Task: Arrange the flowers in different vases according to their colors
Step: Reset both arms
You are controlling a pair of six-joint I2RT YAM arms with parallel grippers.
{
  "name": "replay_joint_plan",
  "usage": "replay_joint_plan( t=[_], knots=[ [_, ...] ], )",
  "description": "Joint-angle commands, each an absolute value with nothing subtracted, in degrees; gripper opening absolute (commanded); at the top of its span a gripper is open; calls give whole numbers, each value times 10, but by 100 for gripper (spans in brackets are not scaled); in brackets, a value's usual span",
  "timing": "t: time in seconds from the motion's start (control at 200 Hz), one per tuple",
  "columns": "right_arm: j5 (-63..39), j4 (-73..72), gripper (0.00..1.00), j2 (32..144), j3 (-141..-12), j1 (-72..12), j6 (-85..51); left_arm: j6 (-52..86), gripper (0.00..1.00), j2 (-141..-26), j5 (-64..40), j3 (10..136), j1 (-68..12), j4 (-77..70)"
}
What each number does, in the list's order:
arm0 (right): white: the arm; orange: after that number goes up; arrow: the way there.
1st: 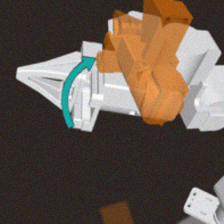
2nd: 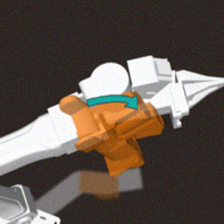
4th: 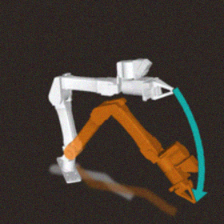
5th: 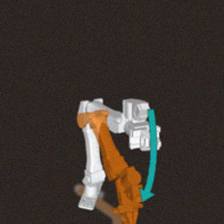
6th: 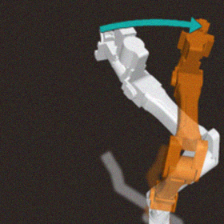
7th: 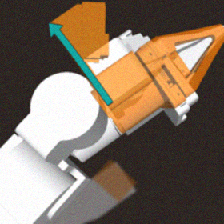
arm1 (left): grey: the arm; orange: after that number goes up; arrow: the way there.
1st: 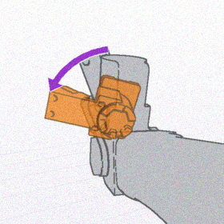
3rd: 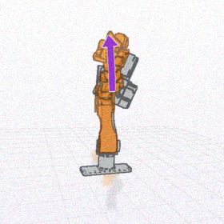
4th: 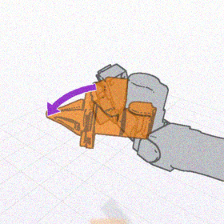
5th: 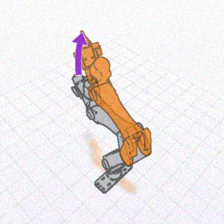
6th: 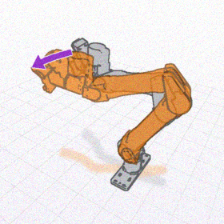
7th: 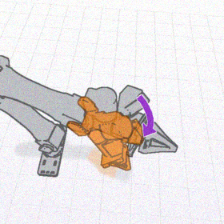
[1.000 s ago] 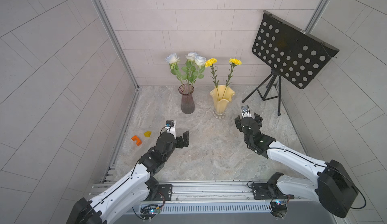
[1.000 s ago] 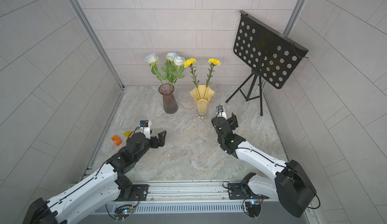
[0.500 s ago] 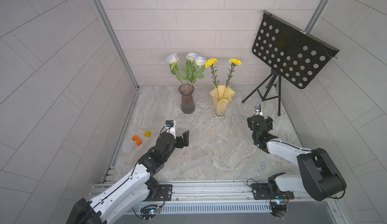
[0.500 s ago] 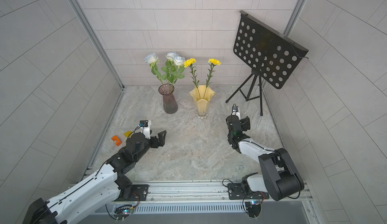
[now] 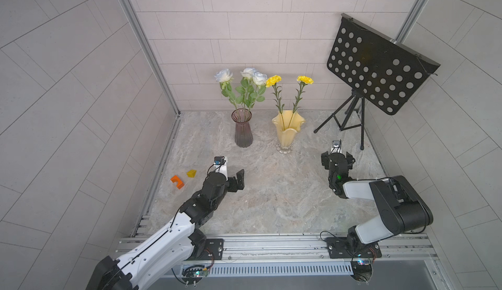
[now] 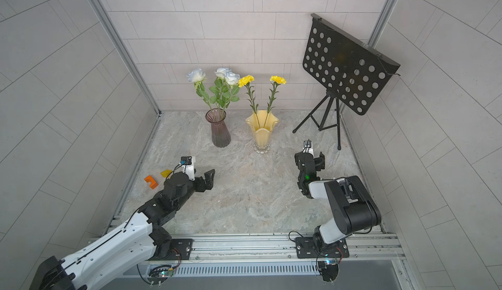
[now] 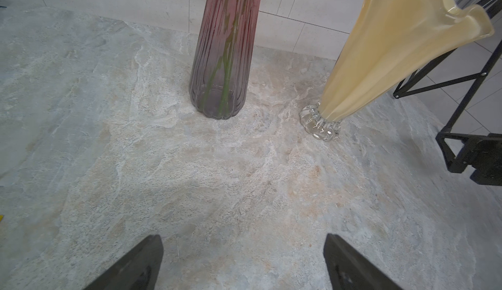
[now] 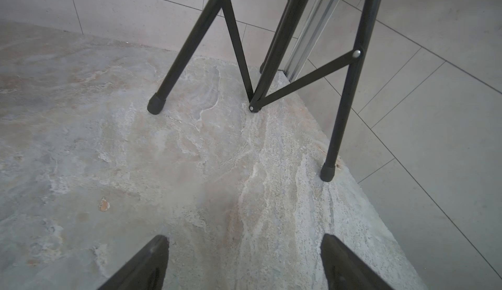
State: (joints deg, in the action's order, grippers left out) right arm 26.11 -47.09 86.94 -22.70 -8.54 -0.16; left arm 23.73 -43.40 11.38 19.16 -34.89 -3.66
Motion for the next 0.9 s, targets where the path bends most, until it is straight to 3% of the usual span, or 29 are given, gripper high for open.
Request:
replay_joint_plan(
  t=[0.0, 0.335, 0.38, 0.4, 0.67, 0.896],
  knots=[
    [244, -513, 92, 871, -221, -75, -12, 222, 100, -434, 148, 184, -350, -51],
    [207, -516, 91, 874, -215, -40, -50, 235, 100, -441, 208, 204, -350, -59],
    [215, -545, 93, 892, -208, -39, -55, 238, 100, -459, 228, 205, -350, -74],
    [215, -583, 100, 904, -199, -39, -49, 235, 100, -462, 234, 207, -350, -82],
    [223, -569, 100, 895, -196, -46, -50, 95, 100, -556, 334, 314, -348, -100],
    [220, -581, 100, 903, -197, -46, -43, 20, 100, -588, 335, 284, -278, -186]
  ],
)
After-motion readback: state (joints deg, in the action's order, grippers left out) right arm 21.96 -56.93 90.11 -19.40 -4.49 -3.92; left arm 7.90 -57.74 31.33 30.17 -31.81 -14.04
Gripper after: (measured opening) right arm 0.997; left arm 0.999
